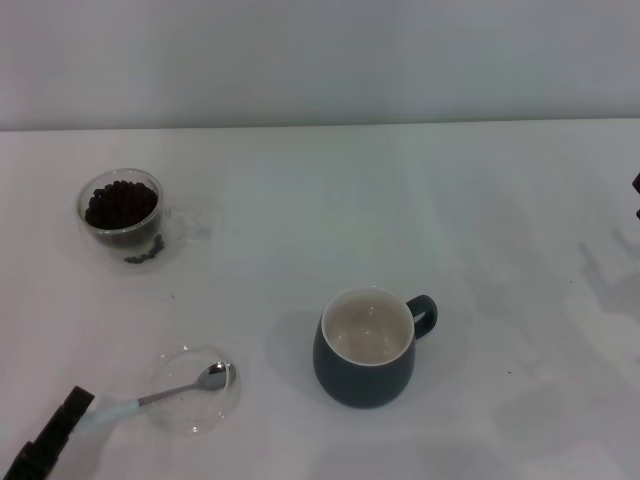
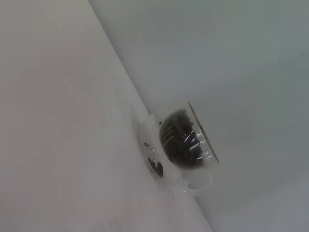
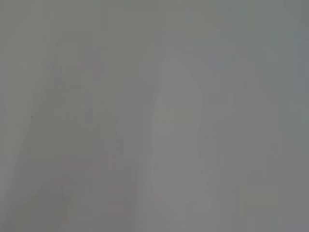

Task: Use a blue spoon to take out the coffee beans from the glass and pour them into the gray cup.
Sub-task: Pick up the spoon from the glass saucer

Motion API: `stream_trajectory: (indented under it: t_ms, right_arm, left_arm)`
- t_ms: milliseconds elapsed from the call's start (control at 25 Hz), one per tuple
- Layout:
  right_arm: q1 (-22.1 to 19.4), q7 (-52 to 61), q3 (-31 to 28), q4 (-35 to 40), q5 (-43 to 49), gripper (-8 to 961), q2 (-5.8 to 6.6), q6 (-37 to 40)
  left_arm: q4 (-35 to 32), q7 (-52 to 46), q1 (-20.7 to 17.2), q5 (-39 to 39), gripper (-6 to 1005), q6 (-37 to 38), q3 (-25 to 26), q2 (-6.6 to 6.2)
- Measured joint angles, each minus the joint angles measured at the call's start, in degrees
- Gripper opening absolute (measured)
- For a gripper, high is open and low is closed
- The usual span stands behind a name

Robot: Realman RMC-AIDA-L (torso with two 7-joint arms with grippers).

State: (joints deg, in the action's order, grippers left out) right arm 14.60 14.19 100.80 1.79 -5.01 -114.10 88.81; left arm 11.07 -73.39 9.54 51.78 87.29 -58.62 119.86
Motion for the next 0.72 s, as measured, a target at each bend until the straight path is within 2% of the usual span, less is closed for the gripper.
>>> stream_trajectory:
  t_ms: [320,560,720]
  right_arm:
    - [-0.1,0.1,0.0,0.2,0.2,510,0.72,0.5]
    - [-0.4,0.1,0.0,0.0,0.3,510,0.79,0.9]
    - [-1.3,0.1,0.0,0.1,0.3,510,0.81,1.2]
  left_arm:
    - [1.0,1.5,-0.3,1.0,473,0.1,0.1,0.56]
    - [1.6,2.1,0.2,1.1,583,0.4,0.1,0.77]
    - [1.8,2.7,0.5,1.2,556,1.4,0.1,0.81]
